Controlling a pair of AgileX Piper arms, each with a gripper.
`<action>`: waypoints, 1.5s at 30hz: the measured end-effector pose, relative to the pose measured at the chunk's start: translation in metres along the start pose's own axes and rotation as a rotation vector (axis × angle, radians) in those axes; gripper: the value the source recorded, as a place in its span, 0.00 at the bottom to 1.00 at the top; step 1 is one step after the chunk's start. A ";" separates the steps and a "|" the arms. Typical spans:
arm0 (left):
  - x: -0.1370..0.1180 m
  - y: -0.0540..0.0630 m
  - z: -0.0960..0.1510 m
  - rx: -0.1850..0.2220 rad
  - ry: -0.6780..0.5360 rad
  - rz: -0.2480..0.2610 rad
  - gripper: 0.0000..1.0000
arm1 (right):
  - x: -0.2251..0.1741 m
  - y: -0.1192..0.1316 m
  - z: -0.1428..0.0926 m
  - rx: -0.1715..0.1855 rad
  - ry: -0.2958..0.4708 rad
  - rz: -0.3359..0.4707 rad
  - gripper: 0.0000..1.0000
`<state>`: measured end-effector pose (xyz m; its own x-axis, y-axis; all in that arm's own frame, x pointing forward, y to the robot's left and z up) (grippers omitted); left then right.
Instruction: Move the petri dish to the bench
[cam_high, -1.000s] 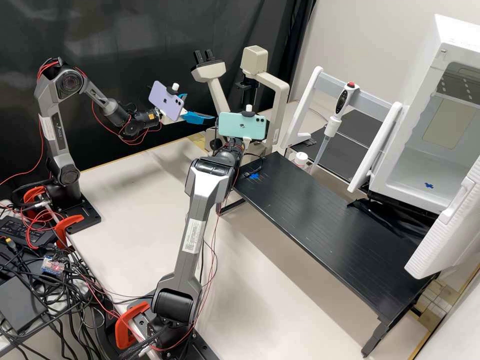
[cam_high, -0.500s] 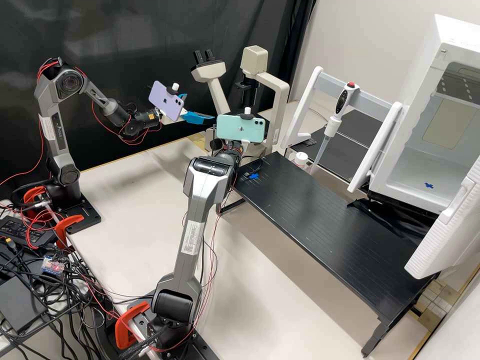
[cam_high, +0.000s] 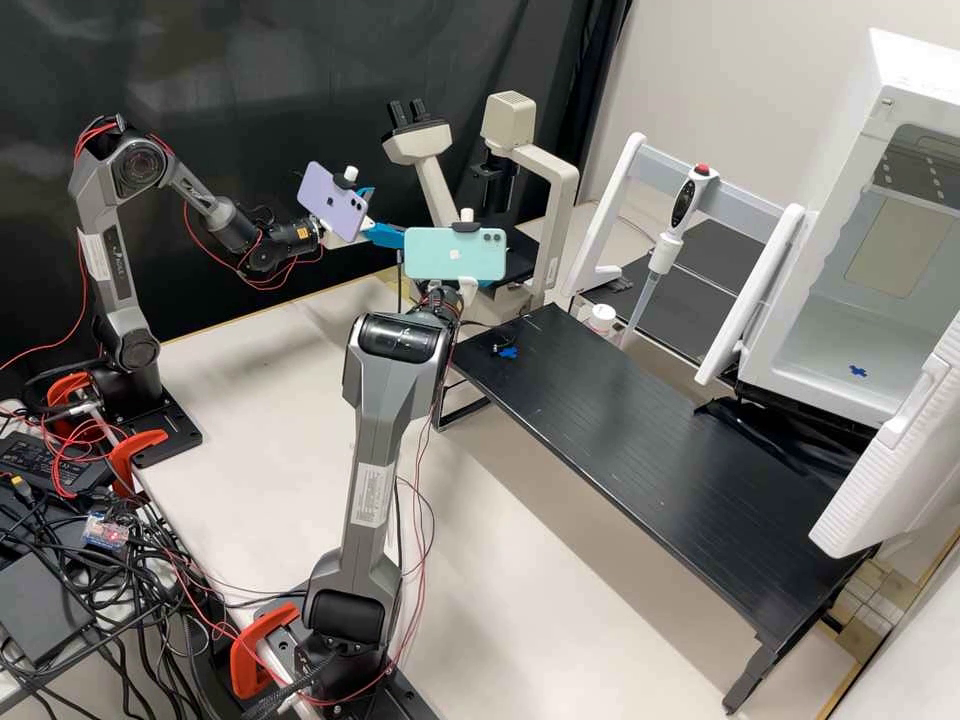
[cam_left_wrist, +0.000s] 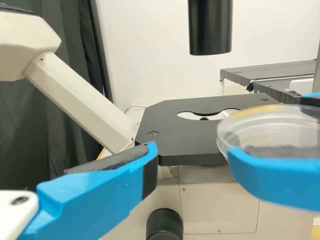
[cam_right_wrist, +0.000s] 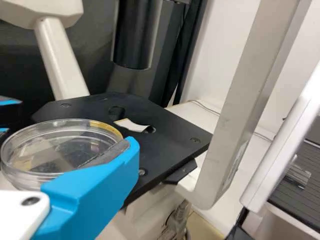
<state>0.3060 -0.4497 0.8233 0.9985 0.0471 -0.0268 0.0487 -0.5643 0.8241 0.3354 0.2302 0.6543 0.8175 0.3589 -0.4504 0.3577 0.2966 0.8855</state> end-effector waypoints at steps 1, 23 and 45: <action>0.000 0.000 0.000 0.000 0.000 0.000 1.00 | -0.003 -0.001 0.002 0.003 -0.003 0.003 0.00; 0.000 0.000 0.000 0.000 0.000 0.000 1.00 | -0.115 -0.009 0.050 0.101 -0.006 0.107 0.00; 0.000 0.000 0.000 0.000 0.000 0.000 1.00 | -0.146 0.008 0.085 0.160 -0.139 0.193 0.00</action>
<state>0.3060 -0.4497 0.8233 0.9985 0.0471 -0.0268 0.0487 -0.5643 0.8241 0.2570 0.1048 0.7370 0.9274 0.2672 -0.2618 0.2472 0.0874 0.9650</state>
